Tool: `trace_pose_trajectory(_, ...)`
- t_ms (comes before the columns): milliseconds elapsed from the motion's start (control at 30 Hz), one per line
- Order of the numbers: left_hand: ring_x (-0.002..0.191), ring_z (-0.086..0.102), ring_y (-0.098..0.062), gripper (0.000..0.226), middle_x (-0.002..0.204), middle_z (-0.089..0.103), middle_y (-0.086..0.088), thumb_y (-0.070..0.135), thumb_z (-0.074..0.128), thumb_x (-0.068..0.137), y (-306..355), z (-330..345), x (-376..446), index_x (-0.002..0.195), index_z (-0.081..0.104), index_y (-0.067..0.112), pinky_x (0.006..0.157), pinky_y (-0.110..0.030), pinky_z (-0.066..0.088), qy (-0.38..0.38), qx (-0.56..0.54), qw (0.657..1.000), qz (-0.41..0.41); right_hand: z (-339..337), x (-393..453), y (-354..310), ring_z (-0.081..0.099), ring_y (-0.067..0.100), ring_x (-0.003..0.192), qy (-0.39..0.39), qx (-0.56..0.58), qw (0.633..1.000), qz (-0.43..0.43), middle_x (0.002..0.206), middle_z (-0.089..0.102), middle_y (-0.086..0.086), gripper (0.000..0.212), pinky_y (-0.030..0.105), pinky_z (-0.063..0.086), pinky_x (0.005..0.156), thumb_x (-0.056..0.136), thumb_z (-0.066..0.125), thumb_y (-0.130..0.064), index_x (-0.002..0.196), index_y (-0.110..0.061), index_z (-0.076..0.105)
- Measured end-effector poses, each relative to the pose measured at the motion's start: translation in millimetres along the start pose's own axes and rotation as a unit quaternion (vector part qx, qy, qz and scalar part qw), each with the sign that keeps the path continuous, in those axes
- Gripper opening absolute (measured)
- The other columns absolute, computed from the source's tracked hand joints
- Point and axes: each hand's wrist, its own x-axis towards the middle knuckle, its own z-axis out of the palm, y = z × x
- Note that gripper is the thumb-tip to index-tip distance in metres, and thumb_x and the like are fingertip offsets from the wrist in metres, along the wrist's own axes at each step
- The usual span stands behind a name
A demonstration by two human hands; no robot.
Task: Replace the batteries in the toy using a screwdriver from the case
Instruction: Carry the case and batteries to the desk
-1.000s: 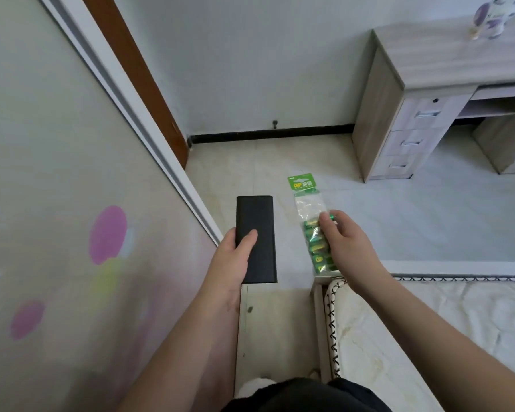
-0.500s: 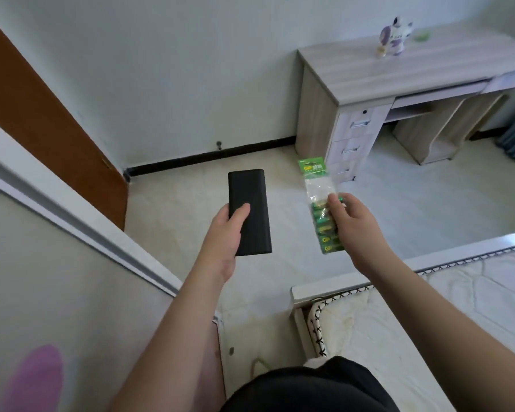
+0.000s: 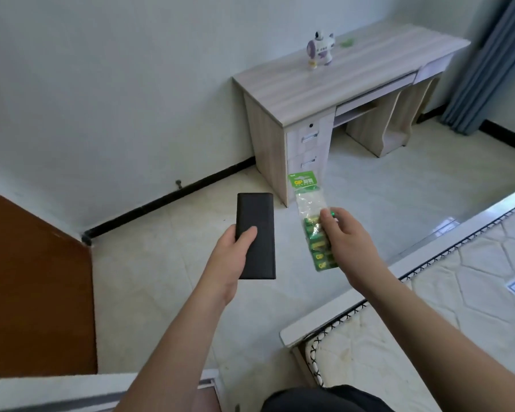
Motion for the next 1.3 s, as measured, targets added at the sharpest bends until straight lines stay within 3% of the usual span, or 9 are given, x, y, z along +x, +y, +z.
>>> trace_pose_trajectory(233,0.098,0.068,-0.016,0.023,0.107,0.072,0.003,0.031,0.056,0.096,31.7,39.7,35.9,0.118,0.062,0.024,0.083,-0.036,0.055,-0.052,0.026,0.998,0.021,-23.3,36.2,-7.0,0.061,0.011,0.066,0.038,0.026,0.999,0.009,0.081,0.065,-0.003,0.023,0.027,0.047,0.058,0.098,0.046,-0.041,0.103,-0.024,0.061)
trace_pose_trajectory(433,0.097,0.068,-0.016,0.023,0.108,0.073,0.001,0.029,0.056,0.096,52.5,55.2,73.3,0.118,0.063,0.022,0.081,-0.033,0.055,-0.094,0.027,0.995,0.008,-34.9,63.2,-17.3,0.059,0.009,0.061,0.09,0.055,0.994,0.016,0.079,0.063,-0.002,0.023,0.022,0.046,0.051,0.099,0.046,-0.039,0.101,-0.022,0.061)
trace_pose_trajectory(700,0.094,0.069,-0.013,0.021,0.106,0.073,0.004,0.029,0.055,0.097,80.5,46.5,152.2,0.116,0.063,0.024,0.075,-0.029,0.054,-0.194,0.048,0.98,0.016,-8.4,101.4,-28.1,0.062,0.015,0.068,0.173,0.071,0.982,0.026,0.082,0.066,0.001,0.022,0.031,0.051,0.059,0.098,0.047,-0.041,0.099,-0.025,0.062)
trace_pose_trajectory(933,0.094,0.069,-0.02,0.019,0.104,0.073,-0.003,0.028,0.055,0.097,111.6,21.3,232.6,0.113,0.063,0.022,0.081,-0.039,0.057,-0.303,0.077,0.95,-0.007,52.8,125.9,-46.4,0.058,0.006,0.058,0.304,0.083,0.948,0.043,0.072,0.062,-0.006,0.024,0.024,0.046,0.051,0.099,0.046,-0.038,0.1,-0.02,0.062)
trace_pose_trajectory(1033,0.093,0.07,-0.02,0.017,0.101,0.073,-0.002,0.028,0.055,0.097,126.3,19.8,253.0,0.111,0.063,0.023,0.081,-0.041,0.058,-0.341,0.081,0.937,-0.002,69.4,129.0,-55.8,0.056,0.004,0.053,0.35,0.065,0.934,0.035,0.065,0.06,-0.011,0.024,0.022,0.046,0.05,0.099,0.047,-0.038,0.091,-0.022,0.063)
trace_pose_trajectory(1200,0.098,0.069,-0.023,0.021,0.104,0.072,-0.003,0.033,0.056,0.096,146.4,41.5,255.6,0.113,0.063,0.023,0.083,-0.043,0.058,-0.401,0.092,0.911,0.009,64.8,114.7,-76.6,0.054,0.01,0.056,0.407,0.019,0.913,0.017,0.059,0.057,-0.01,0.031,0.033,0.047,0.058,0.098,0.047,-0.04,0.08,-0.019,0.061)
trace_pose_trajectory(1300,0.097,0.068,-0.022,0.023,0.104,0.071,-0.003,0.034,0.055,0.096,155.4,60.8,245.4,0.115,0.061,0.022,0.077,-0.039,0.057,-0.435,0.105,0.894,0.022,53.9,102.3,-86.6,0.052,0.007,0.054,0.448,0.01,0.894,0.002,0.057,0.055,-0.012,0.032,0.03,0.045,0.057,0.099,0.047,-0.038,0.076,-0.02,0.06)
